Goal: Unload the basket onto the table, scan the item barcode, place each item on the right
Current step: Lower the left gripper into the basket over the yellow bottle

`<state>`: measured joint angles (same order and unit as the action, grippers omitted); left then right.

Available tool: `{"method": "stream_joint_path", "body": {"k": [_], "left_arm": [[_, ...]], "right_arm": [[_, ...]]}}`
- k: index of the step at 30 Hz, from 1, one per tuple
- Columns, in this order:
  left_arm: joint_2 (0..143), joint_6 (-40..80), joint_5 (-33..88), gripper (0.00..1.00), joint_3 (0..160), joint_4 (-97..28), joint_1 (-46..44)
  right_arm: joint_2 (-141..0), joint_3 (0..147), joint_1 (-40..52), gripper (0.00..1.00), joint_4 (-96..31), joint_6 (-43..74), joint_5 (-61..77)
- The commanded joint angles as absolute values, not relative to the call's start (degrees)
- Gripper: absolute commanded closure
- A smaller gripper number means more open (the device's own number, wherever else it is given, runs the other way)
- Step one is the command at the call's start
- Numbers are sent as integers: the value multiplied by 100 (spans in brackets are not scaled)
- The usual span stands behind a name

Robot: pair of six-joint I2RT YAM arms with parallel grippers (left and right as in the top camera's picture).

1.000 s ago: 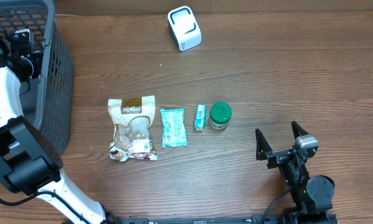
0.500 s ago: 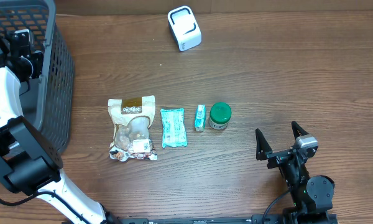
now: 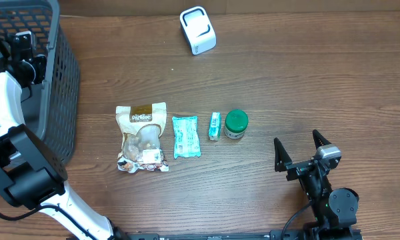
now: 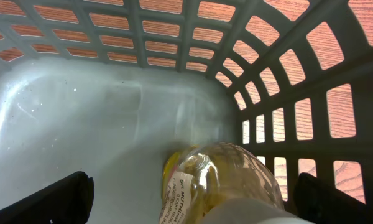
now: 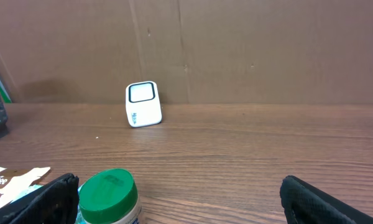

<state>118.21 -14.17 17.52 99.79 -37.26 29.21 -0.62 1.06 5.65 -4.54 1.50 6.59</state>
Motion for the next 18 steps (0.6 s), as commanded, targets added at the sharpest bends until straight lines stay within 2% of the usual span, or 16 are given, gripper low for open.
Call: {"method": "stream_joint_path", "body": {"k": [1,3,7,9,12,18], "left_arm": [[11878,-1525,1841,0,10049,-3741,2814],[11878,-1525,1841,6,10049,-3739,2814],[11878,-1525,1844,30,10044,-3743,2814],[11878,-1525,1841,37,10038,-3745,2814],[11878,-1525,1841,54,10038,-3750,2814],[11815,-1400,1643,72,10044,-3739,2814]], "right_arm": [[-16,45,539,0,-425,143,609],[-16,45,539,0,-425,143,609],[-16,45,539,0,-425,143,609],[-16,45,539,0,-425,143,609],[-16,45,539,0,-425,143,609],[-16,45,539,0,-425,143,609]]}}
